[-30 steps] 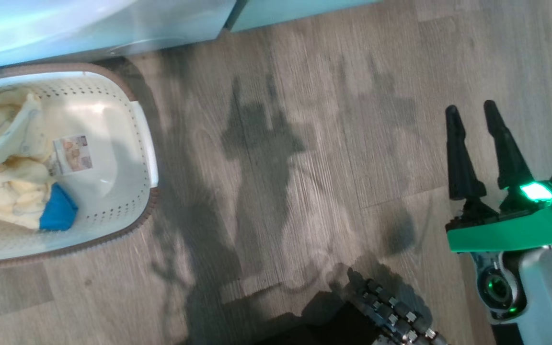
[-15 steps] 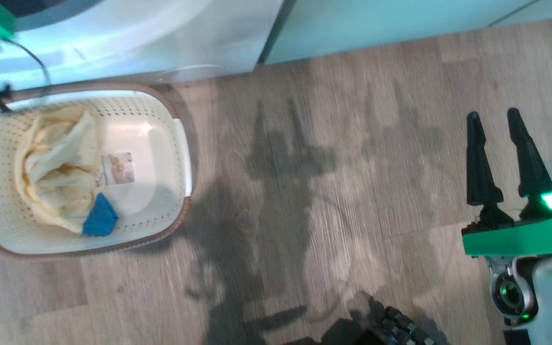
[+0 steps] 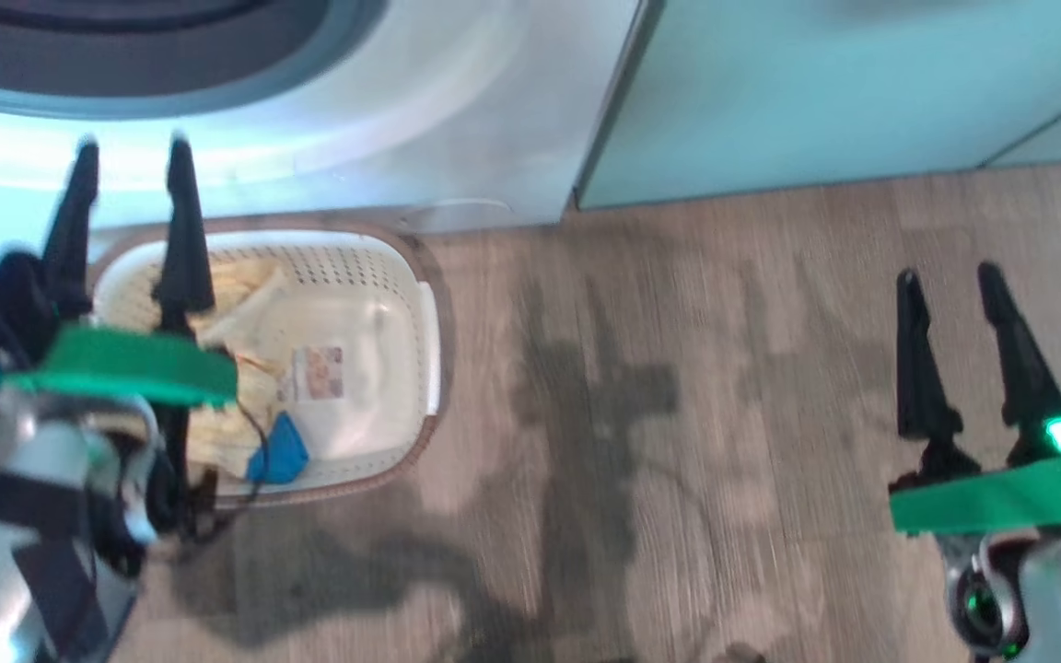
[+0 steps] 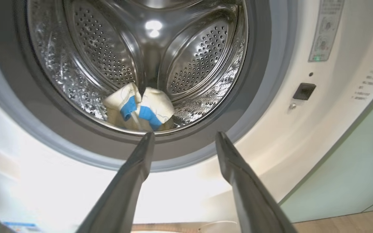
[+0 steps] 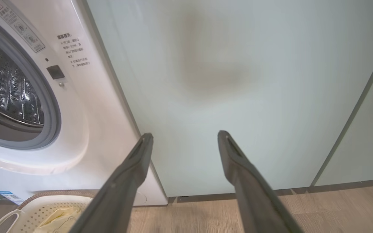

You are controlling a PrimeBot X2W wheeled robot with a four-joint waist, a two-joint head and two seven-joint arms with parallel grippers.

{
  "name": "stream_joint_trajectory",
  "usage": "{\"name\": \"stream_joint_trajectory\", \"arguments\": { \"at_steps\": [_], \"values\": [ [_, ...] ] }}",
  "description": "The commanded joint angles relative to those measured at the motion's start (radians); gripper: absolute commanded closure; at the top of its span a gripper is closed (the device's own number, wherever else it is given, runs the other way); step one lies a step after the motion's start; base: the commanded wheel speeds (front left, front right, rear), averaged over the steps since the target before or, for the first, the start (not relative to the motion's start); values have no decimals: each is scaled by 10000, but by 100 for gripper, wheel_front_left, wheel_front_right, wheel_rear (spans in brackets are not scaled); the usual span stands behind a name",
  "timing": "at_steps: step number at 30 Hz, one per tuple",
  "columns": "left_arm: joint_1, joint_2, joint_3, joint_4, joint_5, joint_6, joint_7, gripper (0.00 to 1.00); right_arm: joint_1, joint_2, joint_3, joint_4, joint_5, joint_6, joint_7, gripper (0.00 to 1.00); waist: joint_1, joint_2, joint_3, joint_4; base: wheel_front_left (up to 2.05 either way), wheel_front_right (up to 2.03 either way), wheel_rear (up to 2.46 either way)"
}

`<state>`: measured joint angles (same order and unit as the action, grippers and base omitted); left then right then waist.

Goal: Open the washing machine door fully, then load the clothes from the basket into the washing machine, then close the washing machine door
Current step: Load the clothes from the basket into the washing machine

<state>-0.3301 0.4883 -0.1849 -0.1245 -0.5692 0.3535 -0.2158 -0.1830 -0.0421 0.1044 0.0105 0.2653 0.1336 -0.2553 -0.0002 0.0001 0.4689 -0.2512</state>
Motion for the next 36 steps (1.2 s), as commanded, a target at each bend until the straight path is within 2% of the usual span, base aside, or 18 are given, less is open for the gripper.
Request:
{"name": "stream_joint_trajectory", "arguments": {
  "at_steps": [1,6,11,22,36],
  "values": [
    [159,249,518,-556,130,188,-30,0,280,-81,165,-180,-163,-29,-65,0,2,-1,-523,358,0,0,0],
    [1539,-67,451,-1252,216,584,-163,0,542,-86,227,-3,-499,-29,-65,0,2,-1,-1257,710,0,0,0],
    [2467,-350,239,-1422,423,761,-288,0,906,-237,294,234,-606,-29,-65,0,2,-1,-2045,1067,0,0,0],
    [3873,-1015,-257,-1009,486,634,-413,0,1867,-388,312,523,-695,-29,-65,0,2,-1,-3470,1633,0,0,0],
    [4455,-1231,-213,-828,554,555,-445,0,2419,-272,383,465,-674,-29,-65,0,2,-1,-3997,1787,0,0,0]
  ]
}}
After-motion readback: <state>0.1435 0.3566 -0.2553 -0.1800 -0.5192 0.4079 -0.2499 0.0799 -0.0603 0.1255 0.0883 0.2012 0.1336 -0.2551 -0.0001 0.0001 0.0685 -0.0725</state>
